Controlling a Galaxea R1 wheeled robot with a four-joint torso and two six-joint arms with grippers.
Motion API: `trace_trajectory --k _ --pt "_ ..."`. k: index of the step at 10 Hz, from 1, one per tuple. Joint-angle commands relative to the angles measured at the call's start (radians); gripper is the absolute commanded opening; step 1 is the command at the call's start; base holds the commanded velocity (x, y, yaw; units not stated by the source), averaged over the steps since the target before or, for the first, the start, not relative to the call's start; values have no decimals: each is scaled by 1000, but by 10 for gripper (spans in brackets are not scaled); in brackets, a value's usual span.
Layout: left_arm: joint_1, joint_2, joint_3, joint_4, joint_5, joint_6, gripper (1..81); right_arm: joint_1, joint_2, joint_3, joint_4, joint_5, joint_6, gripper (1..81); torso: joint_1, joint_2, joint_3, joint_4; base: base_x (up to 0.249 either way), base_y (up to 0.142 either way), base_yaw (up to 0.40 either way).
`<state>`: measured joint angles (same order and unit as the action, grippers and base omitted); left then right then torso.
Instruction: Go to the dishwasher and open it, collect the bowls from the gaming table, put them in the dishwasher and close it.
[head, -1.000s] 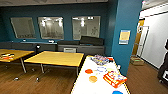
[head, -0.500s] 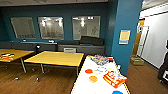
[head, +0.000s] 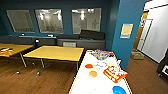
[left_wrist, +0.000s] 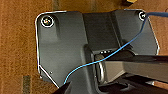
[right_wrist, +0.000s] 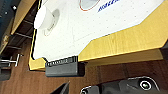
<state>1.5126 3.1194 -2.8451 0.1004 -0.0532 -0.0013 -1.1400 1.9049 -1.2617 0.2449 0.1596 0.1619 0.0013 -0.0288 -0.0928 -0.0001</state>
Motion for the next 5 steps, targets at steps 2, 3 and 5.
trace_trajectory --k 2,3,5 --pt "-45 6 0 -5 50 0 811 234 -148 26 155 -135 5 811 0 0 -120 0 0 0 0" --pt "-45 6 0 -5 50 -2 811 277 -156 9 175 -163 5 811 0 0 -157 0 0 0 0" --pt "-47 4 0 -5 50 -5 811 354 -165 -36 252 -215 5 811 0 1 -225 0 0 0 0"
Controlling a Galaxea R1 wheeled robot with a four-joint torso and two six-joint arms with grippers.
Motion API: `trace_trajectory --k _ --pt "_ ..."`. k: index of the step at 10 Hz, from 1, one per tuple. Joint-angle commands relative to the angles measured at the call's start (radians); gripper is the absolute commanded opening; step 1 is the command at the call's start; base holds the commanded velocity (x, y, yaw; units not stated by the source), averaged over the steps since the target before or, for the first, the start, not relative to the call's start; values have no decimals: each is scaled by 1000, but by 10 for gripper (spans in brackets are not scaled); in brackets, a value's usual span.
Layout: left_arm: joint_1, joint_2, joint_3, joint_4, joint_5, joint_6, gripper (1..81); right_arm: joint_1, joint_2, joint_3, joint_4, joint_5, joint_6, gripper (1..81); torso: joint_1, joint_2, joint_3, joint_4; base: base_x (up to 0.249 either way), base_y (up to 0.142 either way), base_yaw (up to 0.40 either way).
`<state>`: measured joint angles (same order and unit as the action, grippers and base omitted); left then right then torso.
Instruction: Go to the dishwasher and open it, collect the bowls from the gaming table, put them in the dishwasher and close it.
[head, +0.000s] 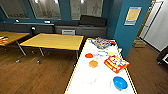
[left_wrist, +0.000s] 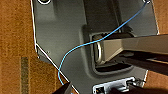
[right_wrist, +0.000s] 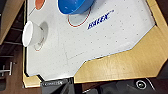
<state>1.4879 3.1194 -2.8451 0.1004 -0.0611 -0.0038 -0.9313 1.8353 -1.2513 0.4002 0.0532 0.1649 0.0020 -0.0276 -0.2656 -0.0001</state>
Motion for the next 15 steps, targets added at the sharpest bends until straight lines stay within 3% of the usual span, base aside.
trace_trajectory --k 1,3,4,6,8,13,15 --pt "-24 3 0 -5 58 -4 811 177 -94 -59 114 -131 2 811 0 0 -87 0 0 0 0" --pt "-25 4 0 -5 58 -5 811 238 -88 -95 152 -182 2 811 0 1 -158 0 0 0 0" --pt "-25 4 0 -5 58 -5 811 290 -84 -126 182 -226 8 811 0 1 -102 0 0 0 0" --pt "-25 4 0 -5 58 -5 811 367 -77 -174 198 -265 51 811 1 1 -155 0 0 0 0" --pt "-28 4 0 -5 58 -5 811 416 -57 -215 198 -289 74 811 1 1 -169 0 0 0 0" --pt "-33 3 0 -7 58 -7 811 542 33 -345 203 -305 135 811 2 2 -168 0 0 0 0" --pt "-34 3 0 -8 58 -7 811 591 95 -411 204 -352 185 811 2 2 -168 0 0 0 0"
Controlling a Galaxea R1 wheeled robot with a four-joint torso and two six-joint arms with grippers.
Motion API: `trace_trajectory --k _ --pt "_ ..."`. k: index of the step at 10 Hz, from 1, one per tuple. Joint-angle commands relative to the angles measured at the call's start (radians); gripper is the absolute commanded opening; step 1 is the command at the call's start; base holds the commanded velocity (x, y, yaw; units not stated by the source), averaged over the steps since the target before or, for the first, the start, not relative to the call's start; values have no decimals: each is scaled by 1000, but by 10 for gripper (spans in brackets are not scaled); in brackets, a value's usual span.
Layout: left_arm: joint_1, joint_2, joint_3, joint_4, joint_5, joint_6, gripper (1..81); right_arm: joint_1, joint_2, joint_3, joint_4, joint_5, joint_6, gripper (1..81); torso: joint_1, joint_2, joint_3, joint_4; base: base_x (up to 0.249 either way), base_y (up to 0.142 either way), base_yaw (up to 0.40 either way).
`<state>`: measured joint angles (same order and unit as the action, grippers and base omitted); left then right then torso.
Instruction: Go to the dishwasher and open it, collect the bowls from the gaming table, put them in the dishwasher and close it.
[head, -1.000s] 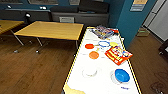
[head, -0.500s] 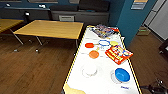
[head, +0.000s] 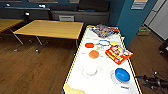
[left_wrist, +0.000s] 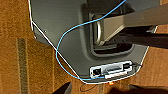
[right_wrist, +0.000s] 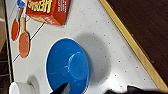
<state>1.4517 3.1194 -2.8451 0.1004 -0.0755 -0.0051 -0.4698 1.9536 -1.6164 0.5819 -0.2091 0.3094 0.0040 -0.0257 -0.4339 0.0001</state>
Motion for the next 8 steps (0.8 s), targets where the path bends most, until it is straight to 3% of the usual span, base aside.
trace_trajectory --k 1,3,8 --pt "2 1 -2 -8 72 -6 811 142 -3 -77 22 -107 83 811 0 0 0 0 0 0 0" --pt "2 -1 -2 -8 72 -6 811 156 24 -117 22 -110 142 811 0 0 0 0 0 0 0" --pt "-1 -4 -5 -8 72 -6 811 136 139 -241 30 -157 174 811 0 1 -1 0 0 0 0"
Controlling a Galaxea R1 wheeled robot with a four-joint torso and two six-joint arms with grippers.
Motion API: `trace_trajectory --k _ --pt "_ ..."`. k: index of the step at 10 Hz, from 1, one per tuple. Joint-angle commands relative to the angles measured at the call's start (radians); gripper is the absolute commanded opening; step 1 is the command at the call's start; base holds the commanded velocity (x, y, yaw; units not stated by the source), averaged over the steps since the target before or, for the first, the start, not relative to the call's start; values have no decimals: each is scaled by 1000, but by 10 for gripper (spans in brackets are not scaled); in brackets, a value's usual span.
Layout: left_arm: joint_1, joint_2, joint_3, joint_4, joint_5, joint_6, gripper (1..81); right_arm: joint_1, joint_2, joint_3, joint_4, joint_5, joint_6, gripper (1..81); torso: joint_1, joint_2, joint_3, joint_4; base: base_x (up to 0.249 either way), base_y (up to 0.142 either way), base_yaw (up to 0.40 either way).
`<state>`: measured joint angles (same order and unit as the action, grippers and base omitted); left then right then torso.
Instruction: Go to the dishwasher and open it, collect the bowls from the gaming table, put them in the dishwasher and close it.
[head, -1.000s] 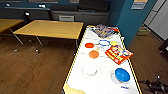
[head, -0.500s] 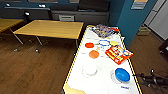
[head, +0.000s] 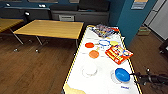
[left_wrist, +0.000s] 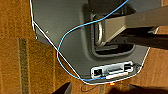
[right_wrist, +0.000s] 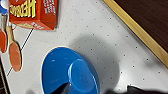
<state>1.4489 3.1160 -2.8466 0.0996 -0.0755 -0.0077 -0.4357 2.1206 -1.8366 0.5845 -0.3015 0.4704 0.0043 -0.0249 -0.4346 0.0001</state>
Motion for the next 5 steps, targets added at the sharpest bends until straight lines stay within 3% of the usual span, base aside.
trace_trajectory --k 1,5 --pt "0 0 -4 -8 72 -3 811 100 -6 -27 28 -62 14 811 0 0 0 0 0 0 0" --pt "2 -2 -4 -9 72 -3 811 85 93 -78 25 -50 22 811 0 0 0 0 0 0 0"
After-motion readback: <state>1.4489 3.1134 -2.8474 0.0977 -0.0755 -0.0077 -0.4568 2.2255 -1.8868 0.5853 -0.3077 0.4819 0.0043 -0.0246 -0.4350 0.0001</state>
